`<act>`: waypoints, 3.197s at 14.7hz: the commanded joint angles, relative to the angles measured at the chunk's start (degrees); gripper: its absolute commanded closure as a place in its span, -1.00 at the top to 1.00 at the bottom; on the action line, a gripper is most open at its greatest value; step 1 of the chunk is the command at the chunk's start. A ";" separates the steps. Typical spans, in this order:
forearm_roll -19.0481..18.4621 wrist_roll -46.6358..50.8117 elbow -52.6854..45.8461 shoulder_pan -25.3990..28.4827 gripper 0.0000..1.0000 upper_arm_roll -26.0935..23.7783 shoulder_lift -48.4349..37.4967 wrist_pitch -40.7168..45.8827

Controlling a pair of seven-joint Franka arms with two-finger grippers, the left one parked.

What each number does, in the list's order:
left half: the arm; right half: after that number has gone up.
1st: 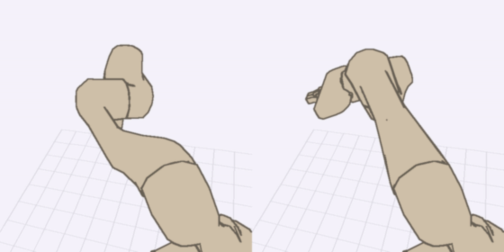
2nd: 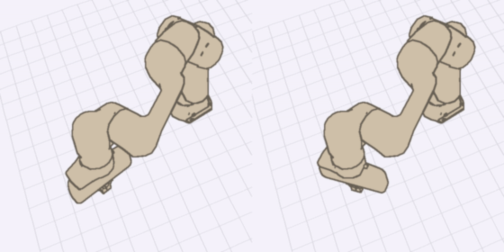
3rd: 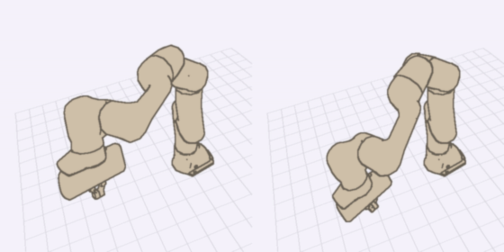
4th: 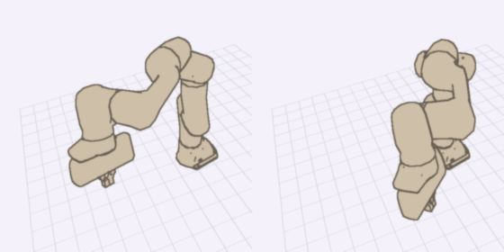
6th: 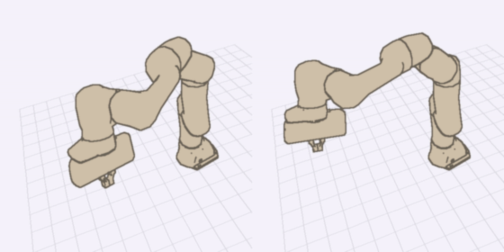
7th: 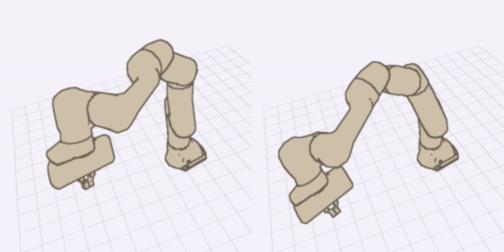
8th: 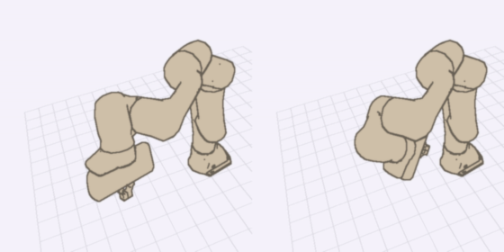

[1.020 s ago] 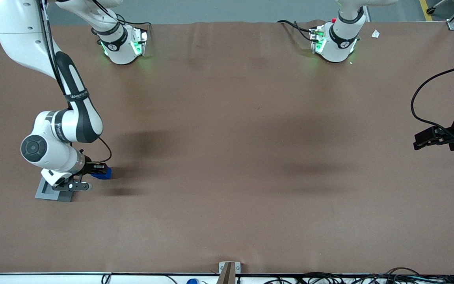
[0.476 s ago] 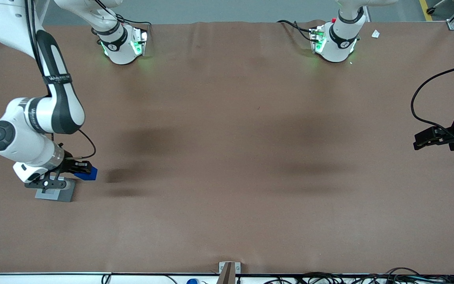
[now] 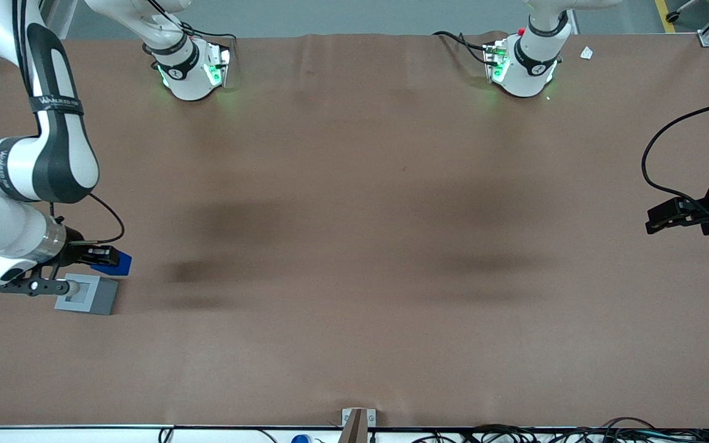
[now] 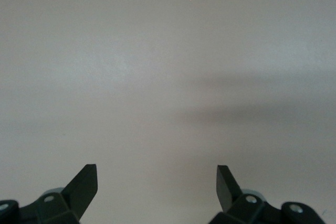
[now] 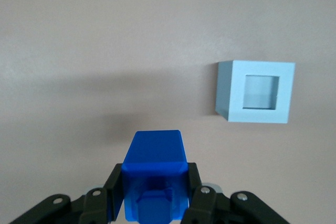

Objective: Insert blue part into gray base with right arm
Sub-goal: 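Lift the blue block and carry it over the gray base's hole, then lower the blue block into the gray base's square hole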

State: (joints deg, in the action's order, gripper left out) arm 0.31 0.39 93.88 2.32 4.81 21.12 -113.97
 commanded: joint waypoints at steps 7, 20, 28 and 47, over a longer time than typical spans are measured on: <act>-0.49 -0.66 -6.51 -2.85 -0.99 -0.42 0.06 4.45; -0.84 -4.00 -13.71 -7.42 -0.99 -0.42 4.19 7.35; -0.84 -5.93 -23.91 -10.41 -0.99 -0.33 14.82 8.85; -0.58 -7.25 -17.86 -11.99 -0.99 -0.42 17.64 1.65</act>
State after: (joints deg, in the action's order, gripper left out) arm -0.03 -5.98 74.18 -8.99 5.14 39.57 -111.45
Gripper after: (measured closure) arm 0.489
